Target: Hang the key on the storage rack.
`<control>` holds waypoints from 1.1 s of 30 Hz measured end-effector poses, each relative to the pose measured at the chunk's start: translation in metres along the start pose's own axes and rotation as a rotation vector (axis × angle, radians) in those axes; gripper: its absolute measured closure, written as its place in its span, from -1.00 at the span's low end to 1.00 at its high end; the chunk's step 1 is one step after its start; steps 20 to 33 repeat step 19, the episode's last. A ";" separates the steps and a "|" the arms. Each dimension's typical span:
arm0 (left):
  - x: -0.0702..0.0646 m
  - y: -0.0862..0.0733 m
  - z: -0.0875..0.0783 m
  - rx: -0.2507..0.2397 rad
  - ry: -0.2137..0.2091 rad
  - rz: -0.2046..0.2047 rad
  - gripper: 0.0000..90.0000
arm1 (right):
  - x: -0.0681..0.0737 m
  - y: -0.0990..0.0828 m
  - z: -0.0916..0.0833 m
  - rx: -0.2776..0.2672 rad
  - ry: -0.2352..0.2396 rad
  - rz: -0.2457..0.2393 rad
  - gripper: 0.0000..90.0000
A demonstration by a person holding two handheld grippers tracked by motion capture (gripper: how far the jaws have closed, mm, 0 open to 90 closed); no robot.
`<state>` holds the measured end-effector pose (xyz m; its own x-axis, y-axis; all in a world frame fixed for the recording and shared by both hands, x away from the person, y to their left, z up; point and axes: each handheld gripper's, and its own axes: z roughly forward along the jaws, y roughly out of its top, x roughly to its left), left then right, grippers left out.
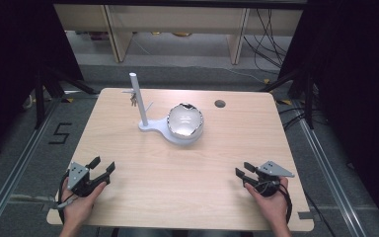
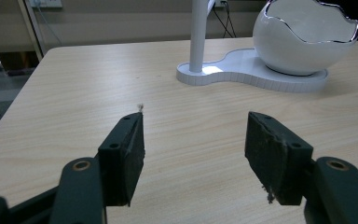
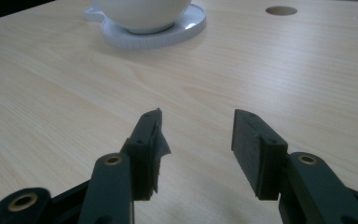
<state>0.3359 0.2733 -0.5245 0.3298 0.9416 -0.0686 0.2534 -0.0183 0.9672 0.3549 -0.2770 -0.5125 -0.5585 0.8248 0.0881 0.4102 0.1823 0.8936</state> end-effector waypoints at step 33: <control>-0.001 0.000 0.001 0.006 0.006 0.007 -0.15 | -0.003 -0.001 -0.001 -0.027 -0.010 0.065 0.16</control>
